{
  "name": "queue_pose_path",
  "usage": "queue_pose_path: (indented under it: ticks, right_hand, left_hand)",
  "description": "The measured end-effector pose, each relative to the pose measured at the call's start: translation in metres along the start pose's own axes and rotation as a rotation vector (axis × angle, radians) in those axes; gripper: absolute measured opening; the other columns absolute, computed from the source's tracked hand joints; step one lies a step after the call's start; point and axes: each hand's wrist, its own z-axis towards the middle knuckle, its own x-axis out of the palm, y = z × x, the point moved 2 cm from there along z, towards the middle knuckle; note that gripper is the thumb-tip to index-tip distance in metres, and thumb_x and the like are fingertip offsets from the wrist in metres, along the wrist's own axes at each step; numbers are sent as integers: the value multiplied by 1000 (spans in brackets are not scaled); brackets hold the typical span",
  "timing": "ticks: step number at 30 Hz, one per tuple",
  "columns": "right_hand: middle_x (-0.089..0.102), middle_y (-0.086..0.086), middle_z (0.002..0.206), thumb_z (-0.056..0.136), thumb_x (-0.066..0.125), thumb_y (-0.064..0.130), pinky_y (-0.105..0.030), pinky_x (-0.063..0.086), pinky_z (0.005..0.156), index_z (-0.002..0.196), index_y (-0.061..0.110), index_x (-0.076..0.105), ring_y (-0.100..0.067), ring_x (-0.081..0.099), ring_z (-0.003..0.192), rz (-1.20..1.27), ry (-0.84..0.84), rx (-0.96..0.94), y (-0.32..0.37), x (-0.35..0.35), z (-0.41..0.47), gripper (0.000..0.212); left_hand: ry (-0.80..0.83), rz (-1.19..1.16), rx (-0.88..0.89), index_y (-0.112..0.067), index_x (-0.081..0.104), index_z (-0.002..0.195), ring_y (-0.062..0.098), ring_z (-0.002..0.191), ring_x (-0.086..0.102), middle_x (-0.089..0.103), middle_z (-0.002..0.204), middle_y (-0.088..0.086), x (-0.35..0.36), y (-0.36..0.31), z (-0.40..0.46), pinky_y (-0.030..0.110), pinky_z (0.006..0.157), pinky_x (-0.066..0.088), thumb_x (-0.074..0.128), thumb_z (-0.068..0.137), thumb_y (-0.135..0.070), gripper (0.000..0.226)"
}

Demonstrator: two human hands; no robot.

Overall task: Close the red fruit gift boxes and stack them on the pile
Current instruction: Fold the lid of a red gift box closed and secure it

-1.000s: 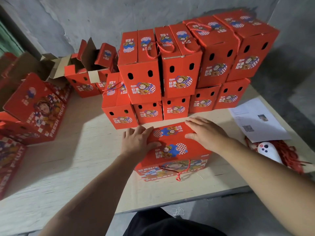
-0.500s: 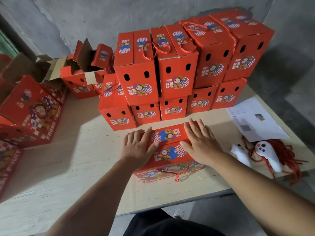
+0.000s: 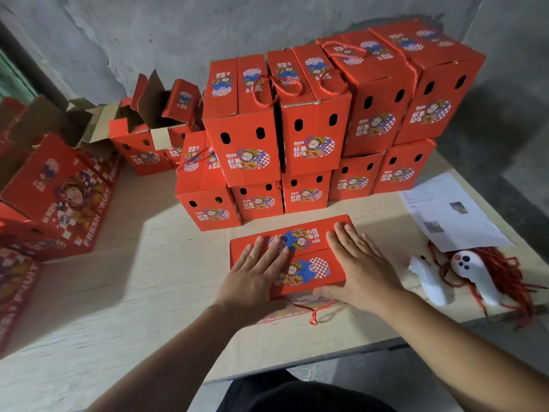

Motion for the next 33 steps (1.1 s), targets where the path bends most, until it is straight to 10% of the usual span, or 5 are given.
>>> queue_pose_path:
  ticks: [8,10,12,18,33]
  right_hand:
    - [16,-41,162,91,36,83,-50,30,120,162,3,19,-47,29,151,-145,84,218,76,-23,-20,109]
    - [68,-40,105,79,60,80,-40,53,70,114,7,74,-39,74,91,-222,-62,124,96,-36,-30,82]
    - [62,-6,53,71,72,69,-27,32,48,66,19,69,-23,61,43,-157,-291,30,98,-45,-29,50]
    - [36,-3,154,87,55,79,-42,49,104,163,28,13,-25,46,136,424,40,232,46,-28,22,101]
    - [74,16,102,89,67,66,-24,48,73,104,32,70,-5,66,94,1191,40,528,52,10,17,38]
  left_hand:
    - [-182,-273,-589,-26,1,167,34,159,10,5,175,4,-14,47,-1,48,128,6,65,81,-77,119]
    - [-239,-663,-840,-19,1,167,35,157,18,12,173,11,-1,31,-5,49,125,19,63,88,-69,112]
    - [-207,-1167,-968,-18,17,166,30,153,31,28,170,11,12,8,-4,46,121,27,52,91,-72,99]
    - [-11,-1882,-994,-37,68,122,16,133,55,66,132,-12,9,-38,2,51,123,29,30,93,-86,69]
    - [-302,-1574,-877,-29,56,119,25,101,74,64,116,9,-12,-27,11,48,82,64,82,89,-41,42]
